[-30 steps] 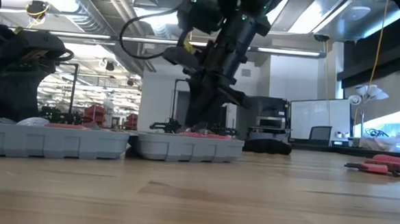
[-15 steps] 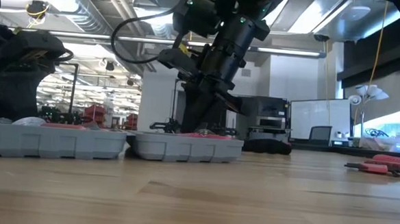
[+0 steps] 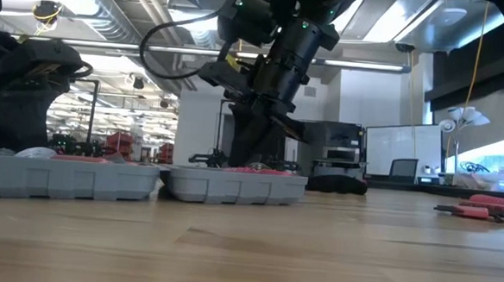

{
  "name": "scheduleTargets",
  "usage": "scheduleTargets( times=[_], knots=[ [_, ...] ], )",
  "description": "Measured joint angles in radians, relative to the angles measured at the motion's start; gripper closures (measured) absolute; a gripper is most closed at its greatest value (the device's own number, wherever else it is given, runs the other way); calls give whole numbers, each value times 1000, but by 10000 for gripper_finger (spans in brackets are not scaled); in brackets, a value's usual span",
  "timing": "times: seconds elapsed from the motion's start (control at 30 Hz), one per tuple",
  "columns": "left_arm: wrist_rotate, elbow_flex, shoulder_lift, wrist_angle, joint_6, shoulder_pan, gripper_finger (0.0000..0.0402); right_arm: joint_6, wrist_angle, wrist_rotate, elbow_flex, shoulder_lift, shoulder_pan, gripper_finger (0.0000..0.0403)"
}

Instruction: Prefit tool cases

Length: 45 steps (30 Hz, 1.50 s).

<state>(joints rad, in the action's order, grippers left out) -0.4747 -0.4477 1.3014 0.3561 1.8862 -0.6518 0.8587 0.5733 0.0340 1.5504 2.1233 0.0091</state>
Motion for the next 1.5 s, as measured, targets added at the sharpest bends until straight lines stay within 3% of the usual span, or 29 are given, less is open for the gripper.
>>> scheduleTargets(
  times=[0.37, 0.83, 1.07, 1.2, 1.5],
  knots=[
    [0, 0, -1, 3, -7, 0, 295, 1, 1, 29, -1, 1, 3, 403],
    [-10, 0, -1, 0, 38, 0, 295, -37, 45, -17, 25, -48, -19, 403],
    [-11, 0, -1, -1, 18, -1, 295, -78, 72, 64, 28, -85, 5, 398],
    [-10, 0, -1, -2, 20, -1, 295, -113, 66, 34, 28, -73, 48, 361],
    [-2, 0, 0, -78, 24, 19, 295, -105, 72, -102, 28, -50, 56, 208]
  ],
)
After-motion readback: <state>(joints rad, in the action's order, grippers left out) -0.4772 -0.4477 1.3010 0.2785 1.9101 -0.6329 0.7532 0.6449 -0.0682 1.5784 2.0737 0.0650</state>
